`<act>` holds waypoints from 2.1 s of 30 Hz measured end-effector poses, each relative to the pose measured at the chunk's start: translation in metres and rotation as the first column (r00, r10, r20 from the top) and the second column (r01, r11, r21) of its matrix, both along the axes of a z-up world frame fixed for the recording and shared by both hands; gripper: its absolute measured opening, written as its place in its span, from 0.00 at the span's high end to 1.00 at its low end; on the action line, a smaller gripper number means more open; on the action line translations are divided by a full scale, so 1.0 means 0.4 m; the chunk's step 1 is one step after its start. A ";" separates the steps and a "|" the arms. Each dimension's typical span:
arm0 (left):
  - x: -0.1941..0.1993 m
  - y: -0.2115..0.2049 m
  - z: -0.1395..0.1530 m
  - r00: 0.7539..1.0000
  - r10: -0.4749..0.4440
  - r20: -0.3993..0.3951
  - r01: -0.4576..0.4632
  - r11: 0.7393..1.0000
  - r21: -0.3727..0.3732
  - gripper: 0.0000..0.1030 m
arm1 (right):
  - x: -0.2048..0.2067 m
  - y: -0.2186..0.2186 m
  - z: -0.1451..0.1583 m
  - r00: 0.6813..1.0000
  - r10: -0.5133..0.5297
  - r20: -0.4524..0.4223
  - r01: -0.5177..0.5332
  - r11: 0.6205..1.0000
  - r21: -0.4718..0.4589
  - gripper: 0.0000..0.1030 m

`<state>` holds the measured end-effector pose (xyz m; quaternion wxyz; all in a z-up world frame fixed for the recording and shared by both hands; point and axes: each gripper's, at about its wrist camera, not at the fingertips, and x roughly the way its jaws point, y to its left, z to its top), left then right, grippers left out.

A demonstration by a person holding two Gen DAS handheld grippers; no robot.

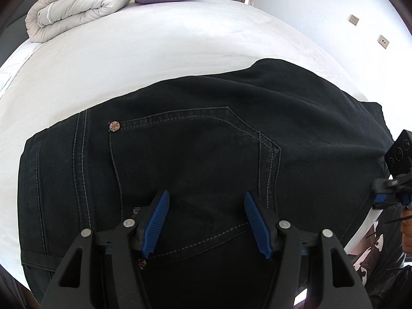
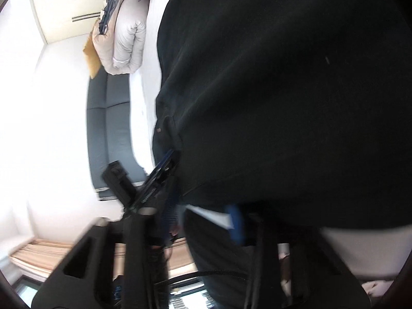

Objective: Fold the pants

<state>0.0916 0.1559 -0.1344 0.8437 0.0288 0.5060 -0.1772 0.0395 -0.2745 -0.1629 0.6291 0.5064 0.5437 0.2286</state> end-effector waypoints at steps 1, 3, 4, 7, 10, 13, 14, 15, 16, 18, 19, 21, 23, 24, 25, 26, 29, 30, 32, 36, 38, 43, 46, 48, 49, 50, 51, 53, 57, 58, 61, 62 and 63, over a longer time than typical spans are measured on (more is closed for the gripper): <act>-0.003 -0.003 0.001 1.000 -0.001 0.001 0.001 1.000 0.002 0.38 | 0.002 0.003 -0.009 1.000 0.001 -0.005 -0.001 1.000 -0.027 0.95; -0.007 -0.007 0.000 1.000 -0.006 0.003 0.006 1.000 0.006 0.38 | 0.002 -0.003 -0.022 1.000 0.012 0.000 -0.012 0.999 -0.043 0.96; -0.009 -0.006 0.000 1.000 -0.009 0.004 0.009 1.000 0.008 0.38 | -0.004 -0.004 -0.016 1.000 0.025 0.014 -0.024 0.998 -0.060 0.96; -0.011 0.000 0.001 1.000 -0.016 0.005 0.016 1.000 0.012 0.39 | -0.041 0.000 -0.001 0.998 0.047 0.037 -0.043 0.994 -0.096 0.98; -0.014 -0.003 0.000 1.000 -0.014 0.009 0.014 1.000 0.007 0.39 | -0.071 -0.015 -0.029 0.999 0.030 0.023 -0.028 0.998 -0.061 1.00; -0.015 -0.005 0.001 1.000 -0.010 0.012 0.010 1.000 0.008 0.39 | -0.079 -0.015 -0.029 0.998 0.018 0.057 -0.015 0.999 -0.045 0.99; -0.015 -0.005 0.000 1.000 -0.009 0.012 0.009 1.000 0.008 0.39 | -0.079 -0.016 -0.021 0.997 0.014 0.074 -0.010 0.999 -0.047 0.99; -0.015 -0.003 0.001 1.000 -0.009 0.012 0.009 1.000 0.008 0.39 | -0.081 -0.027 -0.008 0.996 0.000 0.085 0.004 0.999 -0.045 0.98; -0.013 -0.006 0.001 1.000 -0.007 0.012 0.007 1.000 0.006 0.39 | -0.081 -0.038 0.003 0.995 -0.020 0.095 0.024 0.999 -0.044 0.97; -0.014 -0.005 0.000 1.000 -0.006 0.013 0.006 1.000 0.005 0.39 | -0.080 -0.071 0.024 0.993 -0.066 0.093 0.069 0.997 -0.031 0.97; -0.015 -0.005 -0.001 1.000 -0.005 0.014 0.005 1.000 0.005 0.39 | -0.081 -0.092 0.028 0.992 -0.093 0.089 0.095 0.995 -0.020 0.96; -0.015 -0.004 -0.002 1.000 -0.004 0.014 0.004 1.000 0.007 0.39 | -0.082 -0.143 0.032 0.984 -0.162 0.075 0.162 0.987 -0.002 0.95; -0.014 -0.006 -0.003 1.000 -0.001 0.014 0.001 1.000 0.009 0.39 | -0.085 -0.185 0.030 0.976 -0.209 0.067 0.210 0.978 0.004 0.95; -0.014 -0.009 -0.003 1.000 -0.001 0.014 0.001 1.000 0.012 0.39 | -0.088 -0.203 0.023 0.971 -0.234 0.045 0.233 0.972 0.007 0.95; -0.014 -0.011 -0.003 1.000 -0.001 0.014 0.001 1.000 0.013 0.39 | -0.091 -0.217 0.011 0.967 -0.252 0.018 0.252 0.967 0.021 0.95; -0.015 -0.011 -0.003 1.000 -0.001 0.014 0.001 1.000 0.014 0.39 | -0.094 -0.225 0.000 0.964 -0.265 -0.008 0.265 0.964 0.035 0.94; -0.015 -0.011 -0.002 1.000 -0.002 0.014 0.002 1.000 0.017 0.39 | -0.096 -0.230 -0.008 0.958 -0.285 -0.029 0.286 0.957 0.054 0.94; -0.015 -0.011 -0.003 1.000 -0.002 0.014 0.002 1.000 0.018 0.39 | -0.094 -0.230 -0.003 0.958 -0.285 -0.023 0.286 0.957 0.047 0.92; -0.014 -0.010 -0.003 1.000 -0.002 0.013 0.002 1.000 0.018 0.39 | -0.087 -0.229 0.002 0.959 -0.284 -0.020 0.285 0.958 0.037 0.88; -0.015 -0.008 -0.003 1.000 -0.002 0.013 0.002 1.000 0.018 0.39 | -0.084 -0.229 0.001 0.961 -0.273 -0.040 0.274 0.960 0.047 0.80; -0.014 -0.007 -0.003 1.000 -0.003 0.013 0.003 1.000 0.017 0.39 | -0.085 -0.222 0.008 0.966 -0.256 -0.038 0.258 0.965 0.052 0.67; -0.014 -0.008 -0.003 1.000 -0.002 0.015 0.002 1.000 0.017 0.39 | -0.074 -0.201 0.033 0.964 -0.267 0.002 0.267 0.963 0.035 0.35; -0.015 -0.006 -0.003 1.000 -0.001 0.017 0.000 1.000 0.019 0.39 | -0.066 -0.182 0.029 0.958 -0.286 -0.005 0.286 0.958 0.011 0.36; -0.016 -0.005 -0.004 1.000 0.001 0.018 -0.001 1.000 0.019 0.39 | -0.060 -0.192 0.019 0.950 -0.310 -0.033 0.311 0.950 0.034 0.38; -0.016 -0.003 -0.004 1.000 -0.001 0.018 0.001 1.000 0.019 0.39 | -0.061 -0.197 0.013 0.945 -0.323 -0.059 0.326 0.944 0.052 0.43; -0.015 -0.003 -0.004 1.000 -0.002 0.018 0.002 1.000 0.019 0.39 | -0.066 -0.197 0.008 0.940 -0.332 -0.079 0.337 0.939 0.066 0.45; -0.015 -0.003 -0.004 1.000 -0.002 0.017 0.001 1.000 0.018 0.39 | -0.073 -0.201 0.004 0.937 -0.337 -0.094 0.344 0.936 0.071 0.50; -0.017 -0.004 -0.003 1.000 -0.003 0.018 0.003 1.000 0.021 0.39 | -0.089 -0.203 -0.006 0.930 -0.344 -0.130 0.357 0.929 0.096 0.52; -0.017 -0.005 -0.005 1.000 0.000 0.020 -0.001 1.000 0.020 0.39 | -0.088 -0.200 -0.026 0.919 -0.366 -0.151 0.385 0.914 0.129 0.52; -0.017 -0.006 -0.005 1.000 0.001 0.020 -0.002 1.000 0.018 0.39 | -0.089 -0.198 -0.030 0.915 -0.374 -0.149 0.394 0.910 0.133 0.52; -0.016 -0.008 -0.007 1.000 0.001 0.022 -0.002 1.000 0.022 0.38 | -0.080 -0.171 -0.033 0.927 -0.350 -0.134 0.367 0.919 0.143 0.52; -0.016 -0.010 -0.007 1.000 0.002 0.022 -0.003 1.000 0.023 0.37 | -0.072 -0.157 -0.038 0.935 -0.330 -0.131 0.348 0.925 0.154 0.52; -0.017 -0.011 -0.007 1.000 0.002 0.023 -0.003 1.000 0.025 0.37 | -0.063 -0.140 -0.042 0.942 -0.312 -0.128 0.330 0.929 0.169 0.52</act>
